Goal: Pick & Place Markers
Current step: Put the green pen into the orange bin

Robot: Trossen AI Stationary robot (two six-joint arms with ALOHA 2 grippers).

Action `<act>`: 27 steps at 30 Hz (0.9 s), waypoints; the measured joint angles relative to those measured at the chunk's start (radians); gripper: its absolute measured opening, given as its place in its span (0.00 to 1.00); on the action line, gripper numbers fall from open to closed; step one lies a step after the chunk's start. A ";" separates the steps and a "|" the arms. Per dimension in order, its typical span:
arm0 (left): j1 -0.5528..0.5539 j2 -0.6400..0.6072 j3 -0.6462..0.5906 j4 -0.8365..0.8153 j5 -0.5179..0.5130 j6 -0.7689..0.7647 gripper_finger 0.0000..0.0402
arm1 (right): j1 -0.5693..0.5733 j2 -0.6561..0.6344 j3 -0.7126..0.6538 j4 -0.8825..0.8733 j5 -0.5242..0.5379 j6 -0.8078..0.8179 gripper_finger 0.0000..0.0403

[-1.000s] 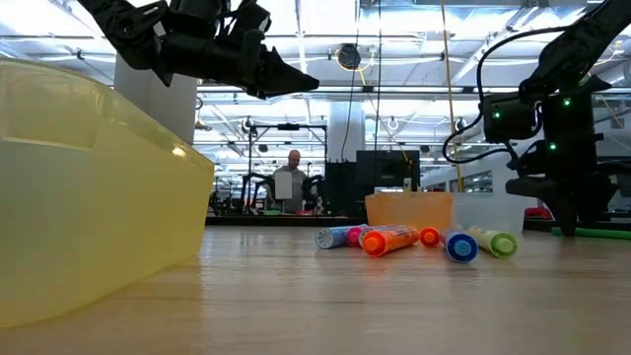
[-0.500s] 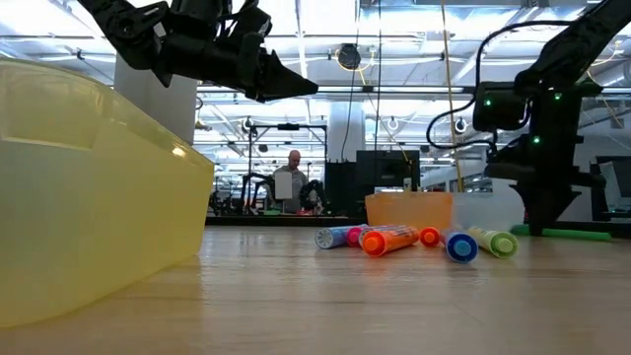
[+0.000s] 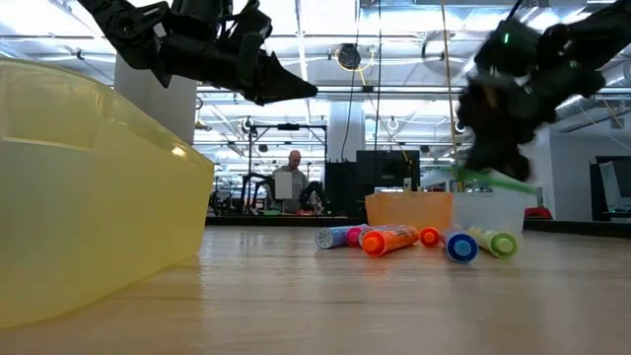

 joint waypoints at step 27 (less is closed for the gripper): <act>0.000 0.000 0.000 -0.030 0.000 -0.020 0.08 | -0.345 0.493 0.493 -0.033 0.229 -0.310 0.32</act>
